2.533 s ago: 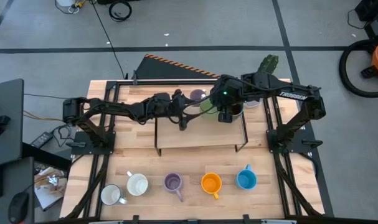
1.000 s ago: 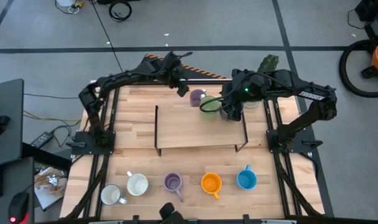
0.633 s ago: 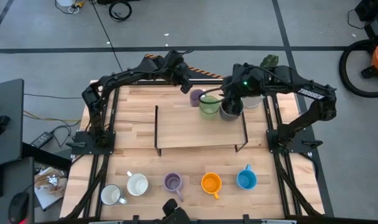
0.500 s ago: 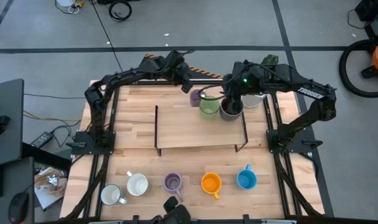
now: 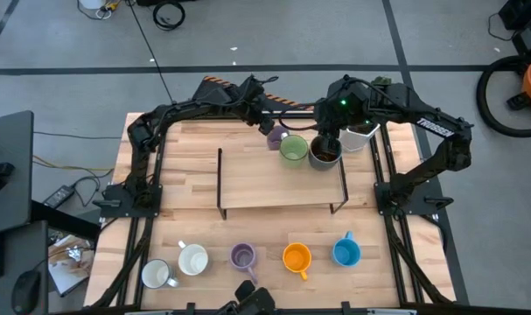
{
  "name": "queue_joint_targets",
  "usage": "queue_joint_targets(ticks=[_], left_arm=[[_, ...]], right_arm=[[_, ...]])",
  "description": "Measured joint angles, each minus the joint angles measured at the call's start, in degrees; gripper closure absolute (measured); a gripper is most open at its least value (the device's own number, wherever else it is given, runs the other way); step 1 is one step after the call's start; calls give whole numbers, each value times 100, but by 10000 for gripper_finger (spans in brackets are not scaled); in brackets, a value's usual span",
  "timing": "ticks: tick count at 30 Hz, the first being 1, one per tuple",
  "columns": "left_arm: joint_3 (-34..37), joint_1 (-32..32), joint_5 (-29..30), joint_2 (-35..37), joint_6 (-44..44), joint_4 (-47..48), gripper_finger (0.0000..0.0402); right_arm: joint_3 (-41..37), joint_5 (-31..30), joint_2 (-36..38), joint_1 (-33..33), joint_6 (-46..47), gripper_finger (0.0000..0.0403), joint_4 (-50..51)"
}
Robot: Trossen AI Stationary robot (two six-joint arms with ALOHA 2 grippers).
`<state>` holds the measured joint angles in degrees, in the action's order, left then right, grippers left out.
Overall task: Place coffee mugs
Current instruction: Put the top purple mug on the shelf
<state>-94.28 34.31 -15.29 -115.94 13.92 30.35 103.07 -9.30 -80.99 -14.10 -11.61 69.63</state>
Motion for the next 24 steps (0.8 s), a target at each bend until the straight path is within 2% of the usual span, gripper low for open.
queue_joint_targets(ticks=[19, 24], left_arm=[[-23, -7, 371, -55, -281, 231, 159], [-447, 21, 452, -55, -467, 450, 159]], right_arm=[[0, 57, -2, 4, -11, 263, -57], [0, 57, -2, 4, -65, 263, -62]])
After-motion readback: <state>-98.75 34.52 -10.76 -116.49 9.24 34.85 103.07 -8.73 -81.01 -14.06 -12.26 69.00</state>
